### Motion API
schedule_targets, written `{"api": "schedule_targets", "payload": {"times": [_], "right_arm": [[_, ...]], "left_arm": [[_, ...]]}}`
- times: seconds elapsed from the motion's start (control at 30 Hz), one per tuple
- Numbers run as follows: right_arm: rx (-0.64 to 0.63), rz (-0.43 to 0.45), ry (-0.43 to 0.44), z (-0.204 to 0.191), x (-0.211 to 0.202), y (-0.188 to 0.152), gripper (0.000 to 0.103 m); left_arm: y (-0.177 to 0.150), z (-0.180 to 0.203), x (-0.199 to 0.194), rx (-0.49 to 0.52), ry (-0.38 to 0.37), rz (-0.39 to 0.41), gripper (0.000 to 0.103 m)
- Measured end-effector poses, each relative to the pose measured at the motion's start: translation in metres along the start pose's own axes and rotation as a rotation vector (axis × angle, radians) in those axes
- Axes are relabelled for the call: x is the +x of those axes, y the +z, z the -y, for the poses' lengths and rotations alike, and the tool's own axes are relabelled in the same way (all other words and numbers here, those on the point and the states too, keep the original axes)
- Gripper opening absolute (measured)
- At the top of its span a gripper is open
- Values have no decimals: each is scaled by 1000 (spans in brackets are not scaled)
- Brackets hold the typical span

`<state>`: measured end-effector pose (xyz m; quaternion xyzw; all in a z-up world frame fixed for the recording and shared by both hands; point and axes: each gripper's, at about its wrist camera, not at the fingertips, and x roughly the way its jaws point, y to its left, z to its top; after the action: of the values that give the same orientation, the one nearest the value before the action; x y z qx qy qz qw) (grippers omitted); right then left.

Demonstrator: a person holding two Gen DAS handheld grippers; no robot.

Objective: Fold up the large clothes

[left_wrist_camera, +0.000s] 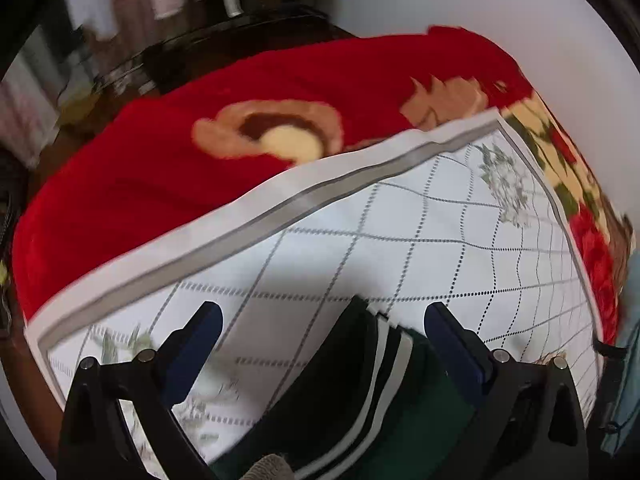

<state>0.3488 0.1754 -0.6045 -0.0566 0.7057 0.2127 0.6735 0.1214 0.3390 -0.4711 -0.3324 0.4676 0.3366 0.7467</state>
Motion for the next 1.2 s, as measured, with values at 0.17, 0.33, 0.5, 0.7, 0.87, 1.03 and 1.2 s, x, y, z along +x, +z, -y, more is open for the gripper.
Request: {"api": "schedule_targets", "payload": {"times": [0.17,0.33,0.5,0.7,0.87,1.03,1.2], "right_arm": [[-52,88,187,-29,-43,-10,39],[-130,-10,279,-83,4,-1,39],[-203,-16,129,-103,40,16,38],[-118,-32,301,-45,-20,-12,47],[-20,37,324,56,-69,-78,55],[240,46,268,168,-87,-142,55],[432,125,141,259,-109,-189,55]], "left_arm": [[-30,-37,-26,-84,70,22,103],[-62,-73,-42,-163,165,12,103],[-92,-97,-48,-207,180,-49,103],[-153,-104,-56,-348,-18,-174,103],[-194,-81,-20,-459,-202,-289,103],[-191,-41,12,-409,-158,-254,102],[-173,-17,11,-371,-76,-138,67]]}}
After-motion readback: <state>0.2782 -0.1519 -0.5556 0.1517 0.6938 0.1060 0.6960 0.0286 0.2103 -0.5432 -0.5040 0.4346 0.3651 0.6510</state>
